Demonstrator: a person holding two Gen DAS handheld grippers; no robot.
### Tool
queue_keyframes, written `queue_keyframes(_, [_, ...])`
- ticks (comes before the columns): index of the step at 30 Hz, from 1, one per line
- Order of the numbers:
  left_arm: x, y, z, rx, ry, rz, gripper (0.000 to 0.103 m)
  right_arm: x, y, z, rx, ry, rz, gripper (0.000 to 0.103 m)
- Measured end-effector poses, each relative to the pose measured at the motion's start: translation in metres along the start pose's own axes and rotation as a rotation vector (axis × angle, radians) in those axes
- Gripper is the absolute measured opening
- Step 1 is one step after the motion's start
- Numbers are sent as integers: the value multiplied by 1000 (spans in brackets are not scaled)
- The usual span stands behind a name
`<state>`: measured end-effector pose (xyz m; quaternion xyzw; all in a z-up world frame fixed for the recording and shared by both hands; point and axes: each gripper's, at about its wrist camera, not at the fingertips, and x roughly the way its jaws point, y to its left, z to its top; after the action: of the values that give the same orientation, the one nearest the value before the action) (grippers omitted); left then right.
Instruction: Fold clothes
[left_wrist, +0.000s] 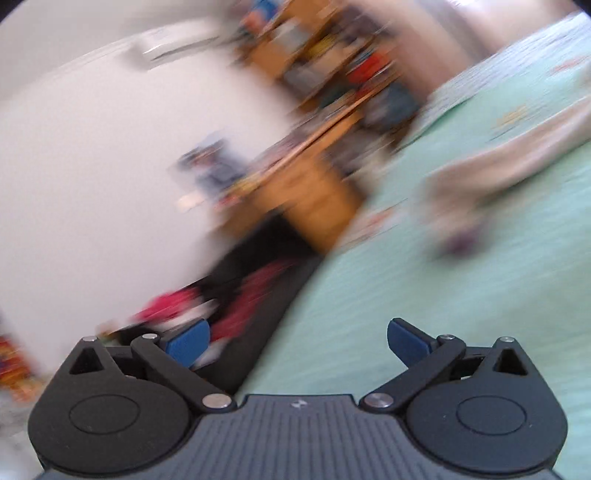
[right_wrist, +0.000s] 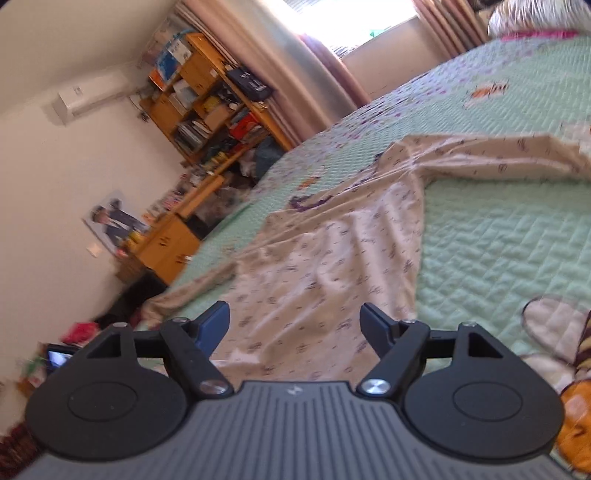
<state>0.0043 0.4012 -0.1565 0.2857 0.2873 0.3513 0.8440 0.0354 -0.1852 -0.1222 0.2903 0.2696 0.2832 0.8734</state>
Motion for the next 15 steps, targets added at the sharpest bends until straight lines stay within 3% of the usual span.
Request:
queue_keyframes(1, [-11, -20, 2, 26, -28, -35, 102, -5, -2, -1, -9, -14, -15, 79])
queue_keyframes(6, [-32, -90, -23, 78, -39, -35, 100, -35, -36, -16, -45, -54, -85, 83])
queue_keyframes(8, [-36, -86, -37, -24, -28, -44, 99, -46, -59, -25, -29, -68, -109, 86])
queue_keyframes(12, [-48, -86, -36, 23, -39, -50, 98, -67, -97, -43, 14, -105, -108, 82])
queue_keyframes(15, [-55, -80, -23, 40, -44, -15, 102, -76, -91, -40, 14, -139, -108, 84])
